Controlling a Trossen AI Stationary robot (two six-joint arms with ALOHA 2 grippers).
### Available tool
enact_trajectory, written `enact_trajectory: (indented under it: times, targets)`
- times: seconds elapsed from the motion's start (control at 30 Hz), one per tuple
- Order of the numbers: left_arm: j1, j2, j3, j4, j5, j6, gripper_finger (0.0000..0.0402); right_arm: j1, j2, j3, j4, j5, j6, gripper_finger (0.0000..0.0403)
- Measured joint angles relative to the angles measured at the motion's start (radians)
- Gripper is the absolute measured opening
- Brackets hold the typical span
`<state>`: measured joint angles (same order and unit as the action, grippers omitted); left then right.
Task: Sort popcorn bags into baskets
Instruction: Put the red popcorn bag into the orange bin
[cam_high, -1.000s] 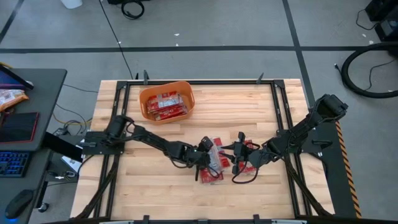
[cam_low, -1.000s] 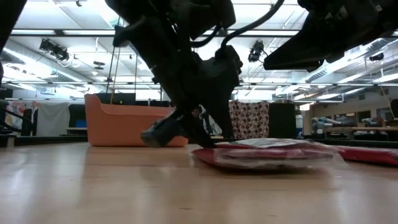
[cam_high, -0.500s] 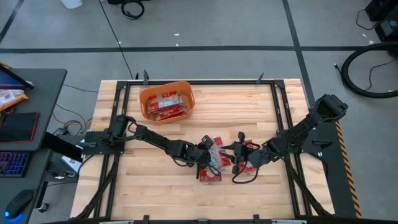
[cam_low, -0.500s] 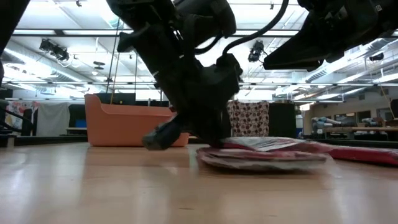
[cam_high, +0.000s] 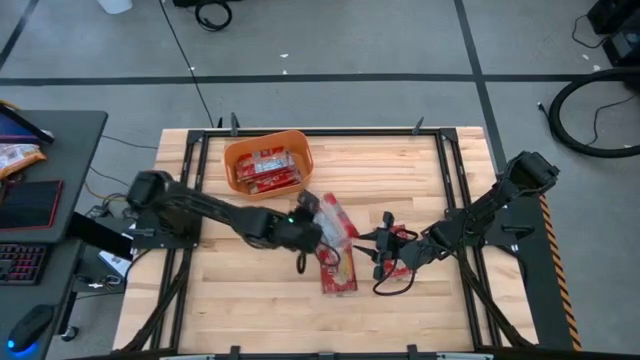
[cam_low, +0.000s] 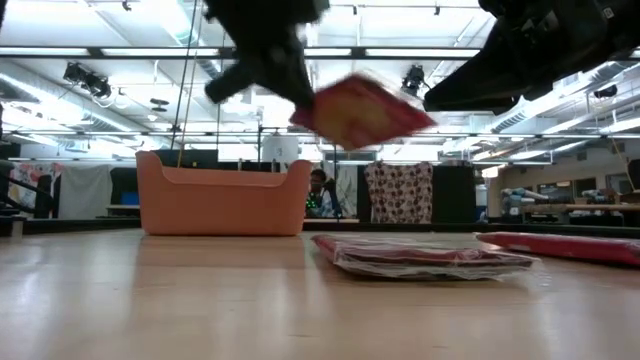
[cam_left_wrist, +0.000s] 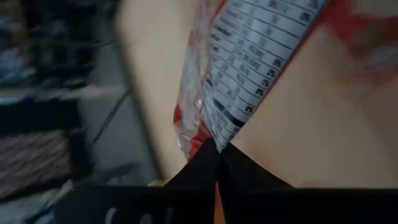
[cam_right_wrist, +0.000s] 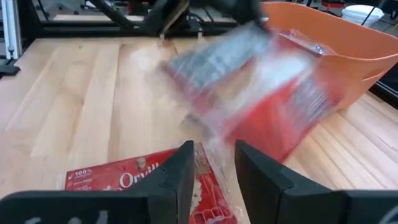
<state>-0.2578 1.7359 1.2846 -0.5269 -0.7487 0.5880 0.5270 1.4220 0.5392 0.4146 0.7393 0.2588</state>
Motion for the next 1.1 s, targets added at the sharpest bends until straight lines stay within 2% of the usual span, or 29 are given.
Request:
enact_trajectory:
  times: [0.13,0.27,0.4,0.5,0.6,0.83,1.1]
  targets:
    - [0.026,-0.111,0.0,-0.096,-0.107,-0.05,0.0005,0.0,0.0,0.001,0.01,-0.001,0.0,0.012]
    - [0.124,-0.181,0.001,-0.314,-0.133,-0.242,0.0004,0.0,0.0,0.0,0.016,0.0,0.0,0.012]
    - [0.261,-0.2,0.0,-0.551,-0.106,-0.487,0.0004,0.0,0.0,0.0,0.018,-0.001,-0.005,0.0121]
    - [0.38,-0.2,-0.013,-0.651,-0.001,-0.623,0.0005,0.0,0.0,0.0,0.021,0.0,-0.012,0.0121]
    - [0.474,-0.198,-0.071,-0.626,0.058,-0.642,0.001,0.0,0.0,0.0,0.022,-0.001,-0.02,0.0121]
    - [0.564,-0.198,-0.17,-0.493,0.023,-0.603,0.0024,0.0,0.0,0.0,0.021,-0.001,-0.023,0.0121]
    - [0.523,-0.198,-0.139,-0.48,0.032,-0.577,0.011,0.0,0.0,0.0,0.019,-0.001,-0.023,0.012]
